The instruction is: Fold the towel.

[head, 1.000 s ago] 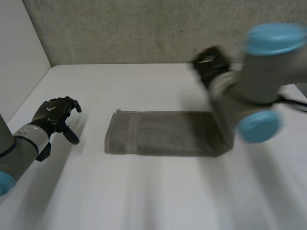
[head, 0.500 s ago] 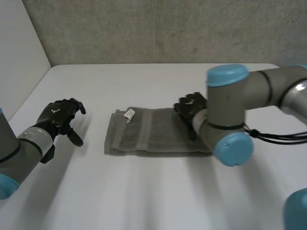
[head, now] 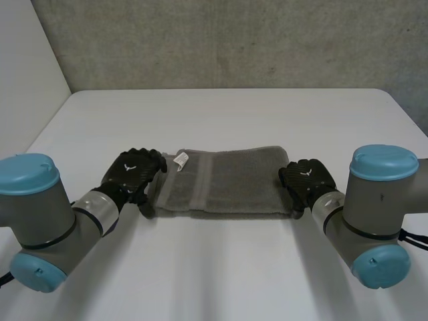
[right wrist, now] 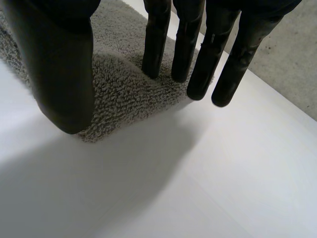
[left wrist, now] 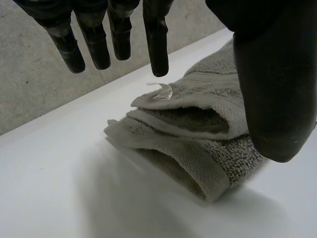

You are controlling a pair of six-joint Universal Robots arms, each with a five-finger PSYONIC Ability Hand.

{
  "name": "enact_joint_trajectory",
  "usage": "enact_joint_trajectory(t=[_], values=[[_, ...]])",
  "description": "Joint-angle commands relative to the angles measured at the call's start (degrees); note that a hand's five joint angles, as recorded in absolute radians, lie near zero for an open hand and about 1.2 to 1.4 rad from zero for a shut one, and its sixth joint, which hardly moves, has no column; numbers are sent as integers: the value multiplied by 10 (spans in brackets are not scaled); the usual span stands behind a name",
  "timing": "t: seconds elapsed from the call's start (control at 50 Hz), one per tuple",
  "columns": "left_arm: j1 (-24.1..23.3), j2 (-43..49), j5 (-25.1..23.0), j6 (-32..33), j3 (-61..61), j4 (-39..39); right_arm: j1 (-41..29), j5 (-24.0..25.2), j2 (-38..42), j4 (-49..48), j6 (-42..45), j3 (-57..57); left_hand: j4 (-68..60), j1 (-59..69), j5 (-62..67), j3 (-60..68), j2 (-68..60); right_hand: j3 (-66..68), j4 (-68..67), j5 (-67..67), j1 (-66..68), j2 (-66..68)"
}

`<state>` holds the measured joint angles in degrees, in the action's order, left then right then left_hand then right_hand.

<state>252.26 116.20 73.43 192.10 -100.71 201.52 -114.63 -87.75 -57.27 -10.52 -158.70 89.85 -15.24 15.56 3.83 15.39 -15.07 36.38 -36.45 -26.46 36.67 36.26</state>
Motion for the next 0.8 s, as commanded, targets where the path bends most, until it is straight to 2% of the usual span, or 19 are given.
enact_joint_trajectory(t=[0.02,0.16,0.26,0.3,0.32,0.34,0.48,0.54,0.64,0.68,0.76,0.8], values=[[3,-6,1,2,-6,-2,-1,-1,13,-9,-25,-5,30,-33,-16,-32,28,65,-64,-64,62,66],[3,-7,1,2,-7,-2,-1,-1,19,-7,-40,-3,33,-37,-19,-35,32,35,-34,-34,32,36],[3,-8,2,2,-7,-2,-1,0,18,-9,-46,4,35,-38,-21,-37,33,99,-98,-98,96,100],[3,-8,3,2,-7,-2,0,-1,17,-9,-53,4,35,-38,-21,-37,33,294,-294,-294,291,296],[4,-9,3,2,-8,-2,0,-1,17,-9,-53,4,37,-40,-23,-38,35,296,-295,-295,293,297],[4,-9,3,2,-8,-2,0,0,16,-8,-57,3,37,-40,-23,-38,35,435,-434,-434,432,436],[10,-15,2,2,-19,-1,17,6,-4,-2,-45,20,38,-42,-24,-40,37,436,-436,-435,433,437],[11,-21,3,2,-20,-1,32,24,-31,0,-33,46,38,-42,-24,-40,37,436,-436,-435,433,437],[14,-40,4,-5,-11,-2,87,48,-69,16,30,74,33,-37,-19,-35,32,436,-436,-435,433,437],[17,-51,4,-6,-8,-2,108,50,-97,47,86,66,27,-30,-13,-28,25,436,-436,-435,433,437],[21,-87,5,-8,15,-8,102,45,-109,69,119,34,25,-28,-11,-26,23,436,-436,-435,433,437],[17,-95,6,-14,28,-9,78,43,-111,80,120,12,27,-30,-13,-28,25,436,-436,-435,433,437]])
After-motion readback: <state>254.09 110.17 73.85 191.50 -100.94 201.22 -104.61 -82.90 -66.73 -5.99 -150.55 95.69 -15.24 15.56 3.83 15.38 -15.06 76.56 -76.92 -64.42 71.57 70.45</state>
